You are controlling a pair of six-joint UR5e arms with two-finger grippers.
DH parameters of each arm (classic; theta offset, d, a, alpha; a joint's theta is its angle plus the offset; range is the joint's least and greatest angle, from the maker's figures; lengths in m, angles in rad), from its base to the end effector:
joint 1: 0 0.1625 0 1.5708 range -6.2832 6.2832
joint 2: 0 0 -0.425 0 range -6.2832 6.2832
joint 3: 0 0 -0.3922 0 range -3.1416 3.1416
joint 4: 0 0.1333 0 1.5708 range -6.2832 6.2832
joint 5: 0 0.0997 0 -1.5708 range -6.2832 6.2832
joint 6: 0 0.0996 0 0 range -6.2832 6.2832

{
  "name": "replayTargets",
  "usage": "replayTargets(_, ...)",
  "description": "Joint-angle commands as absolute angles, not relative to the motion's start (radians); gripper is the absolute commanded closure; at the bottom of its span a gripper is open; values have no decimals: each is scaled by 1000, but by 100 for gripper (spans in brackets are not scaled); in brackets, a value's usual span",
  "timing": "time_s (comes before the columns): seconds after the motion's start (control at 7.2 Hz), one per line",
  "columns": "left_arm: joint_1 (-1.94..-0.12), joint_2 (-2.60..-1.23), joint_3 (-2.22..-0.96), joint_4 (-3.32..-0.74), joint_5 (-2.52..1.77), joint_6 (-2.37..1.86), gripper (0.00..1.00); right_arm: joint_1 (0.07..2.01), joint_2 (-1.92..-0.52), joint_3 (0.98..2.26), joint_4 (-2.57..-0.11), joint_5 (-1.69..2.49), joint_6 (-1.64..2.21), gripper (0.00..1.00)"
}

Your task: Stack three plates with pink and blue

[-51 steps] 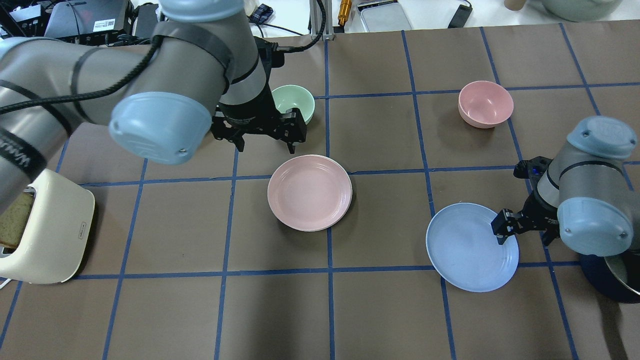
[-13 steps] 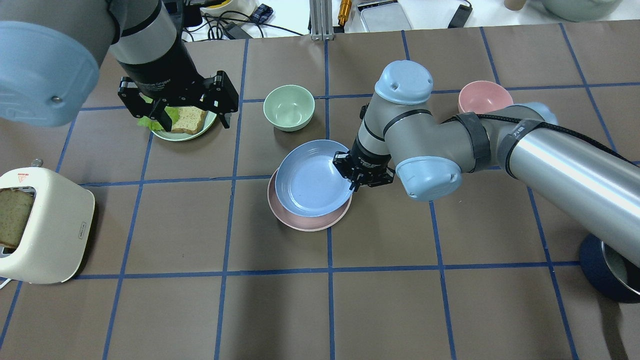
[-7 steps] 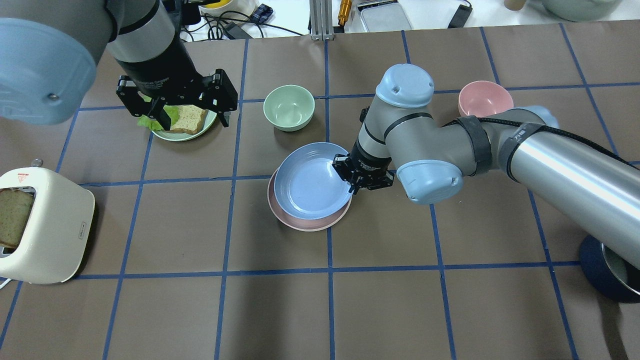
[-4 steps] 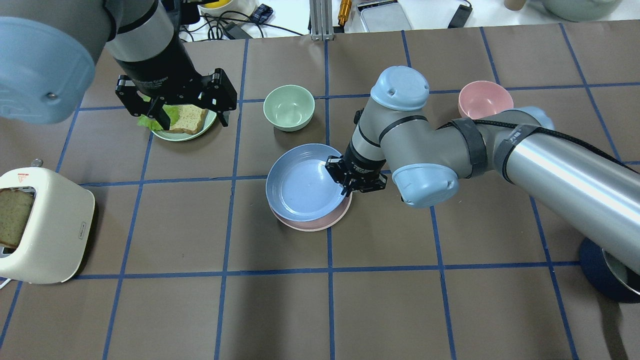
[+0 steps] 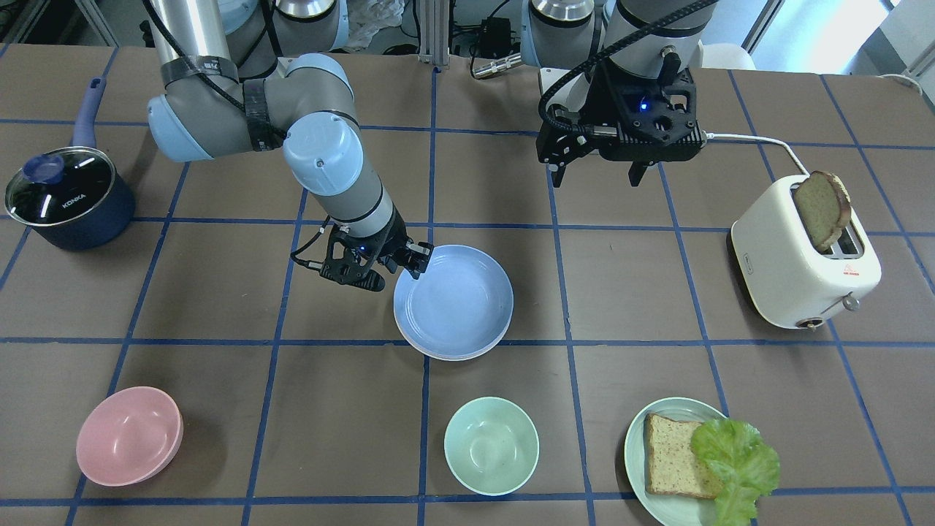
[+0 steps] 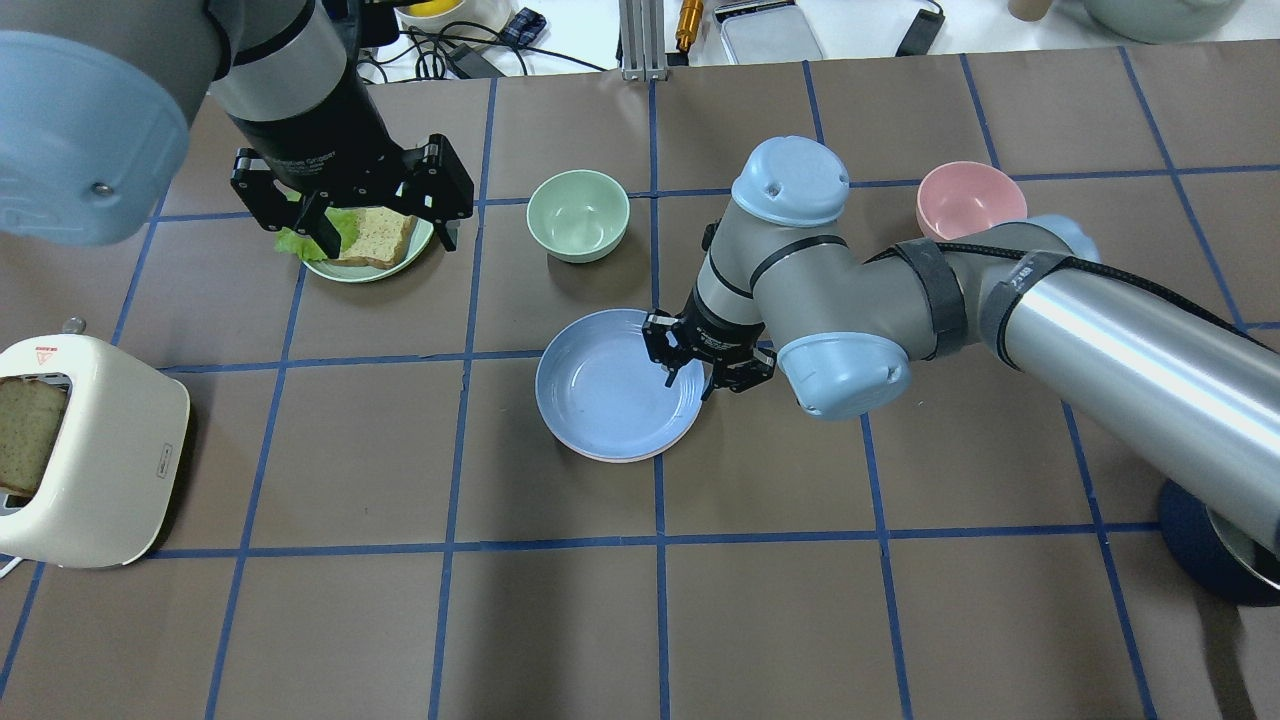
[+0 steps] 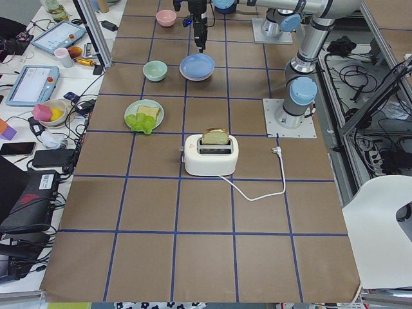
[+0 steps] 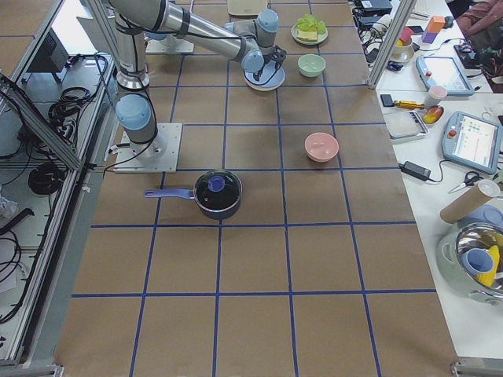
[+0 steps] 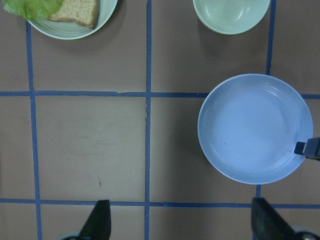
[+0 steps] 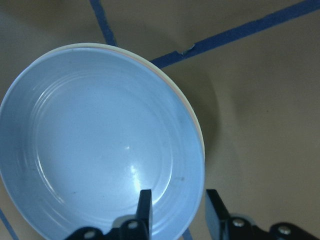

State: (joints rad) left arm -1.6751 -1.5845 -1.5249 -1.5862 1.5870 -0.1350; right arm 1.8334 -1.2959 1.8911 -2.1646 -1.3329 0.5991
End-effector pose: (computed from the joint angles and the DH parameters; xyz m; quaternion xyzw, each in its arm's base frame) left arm -0.1829 -0.4828 0.5022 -0.0154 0.9998 -0.0093 0.0070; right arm 0.2915 -0.4805 0.2547 0.1664 0.9789 0.0502 0.1075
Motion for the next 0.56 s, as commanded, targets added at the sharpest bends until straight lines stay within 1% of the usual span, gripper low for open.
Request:
replayTargets(0.0,-1675,-1585,-1525,-1586,1588,-135,0,1800,-1293,1832,-2161,-1434,499,0)
replayTargets(0.14,-1675,-1585,-1525,-1586,1588,-135,0,1774,-1289,1778,-2145,-1469,397,0)
replayTargets(0.42,-1675,-1585,-1525,-1586,1588,-135,0,1685,-1298,1705,-2027,-1554,202,0)
